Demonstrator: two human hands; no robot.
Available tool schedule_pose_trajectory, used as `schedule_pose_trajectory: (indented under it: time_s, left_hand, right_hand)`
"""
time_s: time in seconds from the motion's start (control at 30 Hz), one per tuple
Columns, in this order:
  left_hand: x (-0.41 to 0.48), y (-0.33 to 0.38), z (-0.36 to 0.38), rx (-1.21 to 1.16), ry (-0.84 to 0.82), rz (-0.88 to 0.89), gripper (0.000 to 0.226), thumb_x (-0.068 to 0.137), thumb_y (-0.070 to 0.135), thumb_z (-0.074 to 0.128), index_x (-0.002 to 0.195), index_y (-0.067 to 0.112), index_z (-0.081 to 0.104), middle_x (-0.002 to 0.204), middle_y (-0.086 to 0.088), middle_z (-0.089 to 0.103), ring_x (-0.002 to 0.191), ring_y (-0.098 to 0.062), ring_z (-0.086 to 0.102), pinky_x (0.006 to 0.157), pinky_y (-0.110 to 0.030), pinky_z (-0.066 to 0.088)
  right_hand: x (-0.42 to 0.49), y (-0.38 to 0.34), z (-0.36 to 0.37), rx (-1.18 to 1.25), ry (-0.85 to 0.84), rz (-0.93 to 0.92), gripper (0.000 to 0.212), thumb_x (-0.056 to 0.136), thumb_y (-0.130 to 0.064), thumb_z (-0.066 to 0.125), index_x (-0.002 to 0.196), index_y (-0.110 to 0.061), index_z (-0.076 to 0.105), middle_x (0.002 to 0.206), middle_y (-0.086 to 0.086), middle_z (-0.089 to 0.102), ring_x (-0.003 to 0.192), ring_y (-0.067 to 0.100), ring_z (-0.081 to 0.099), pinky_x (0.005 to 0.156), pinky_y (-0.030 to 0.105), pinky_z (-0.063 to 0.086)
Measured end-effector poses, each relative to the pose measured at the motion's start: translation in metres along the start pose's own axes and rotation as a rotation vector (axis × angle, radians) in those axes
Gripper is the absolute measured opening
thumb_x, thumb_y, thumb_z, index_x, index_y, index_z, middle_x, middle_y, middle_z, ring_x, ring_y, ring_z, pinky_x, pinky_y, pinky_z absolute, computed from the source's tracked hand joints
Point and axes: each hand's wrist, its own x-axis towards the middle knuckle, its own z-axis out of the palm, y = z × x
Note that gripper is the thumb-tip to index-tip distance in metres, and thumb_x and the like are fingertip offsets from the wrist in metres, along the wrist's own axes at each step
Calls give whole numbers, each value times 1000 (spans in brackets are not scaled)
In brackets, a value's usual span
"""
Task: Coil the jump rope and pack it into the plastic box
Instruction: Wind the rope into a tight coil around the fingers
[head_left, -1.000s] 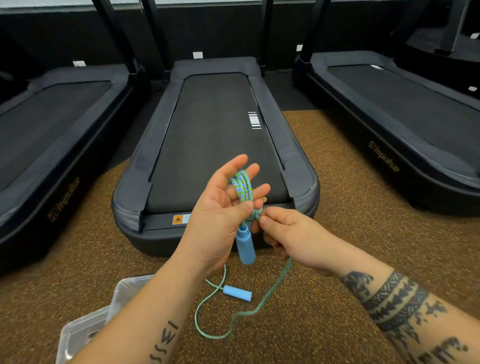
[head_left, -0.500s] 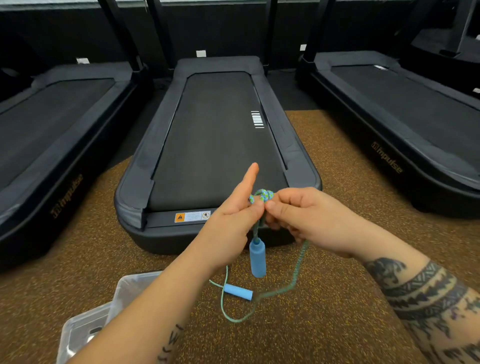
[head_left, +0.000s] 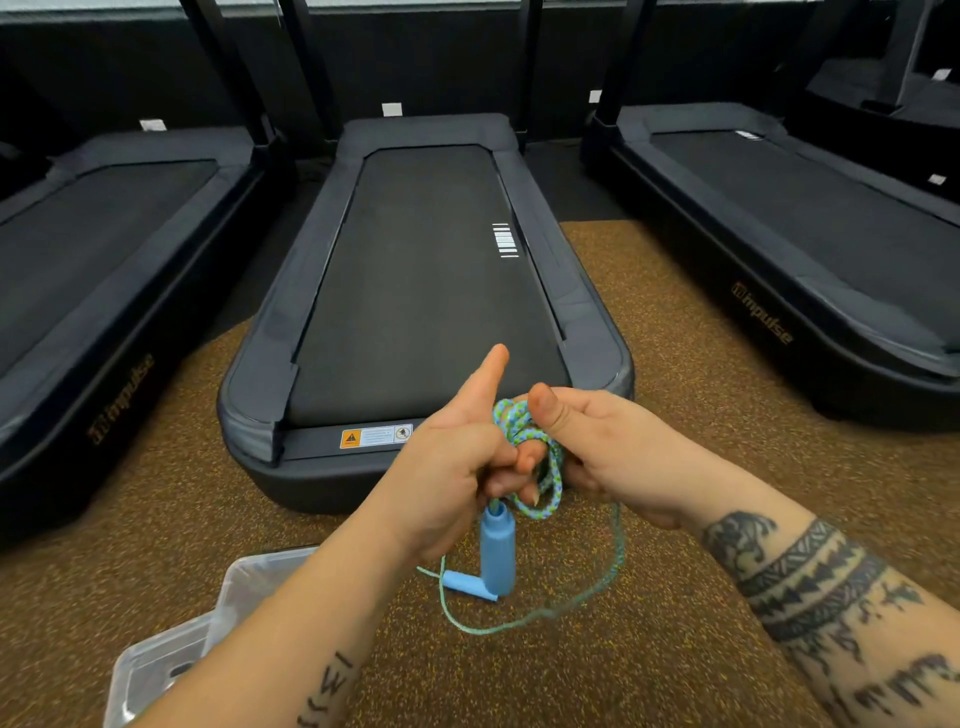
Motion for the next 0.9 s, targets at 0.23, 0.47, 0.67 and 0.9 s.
schedule_pose_trajectory:
  time_s: [0.23,0.47,0.67,0.9]
  left_hand:
    - [8,1,1,85,112,-27,103,65,-1,45,158,30,10,54,-4,41,47,-14,36,60,-32,44]
    - [9,-4,-8,230,181,29,78,68,2,53,144,14,39,73,-3,62,65,-17,53,60,-24,45]
    - [8,-3,-3,150,217,65,56,69,4,51,121,24,51,82,-6,56,62,-9,51,61,-22,44]
    - [8,3,-3,72,243,69,54,69,6,54,121,16,52,74,-8,62,70,-20,54,76,-34,44]
  right_hand:
    - [4,7,-5,16,-94,-73,39,89,-27,59,120,-3,57,81,7,73,66,9,63,60,16,47]
    - [11,15,-22,-230,74,-47,11,91,-30,60,81,-27,62,58,6,45,50,16,35,46,30,25]
    - [12,21,-13,-215,-13,-88,38,88,-49,56,101,-13,58,91,33,60,62,16,43,53,31,36]
    - [12,24,-17,-137,26,-60,16,95,-34,53,90,-19,57,78,11,49,60,16,40,53,34,29]
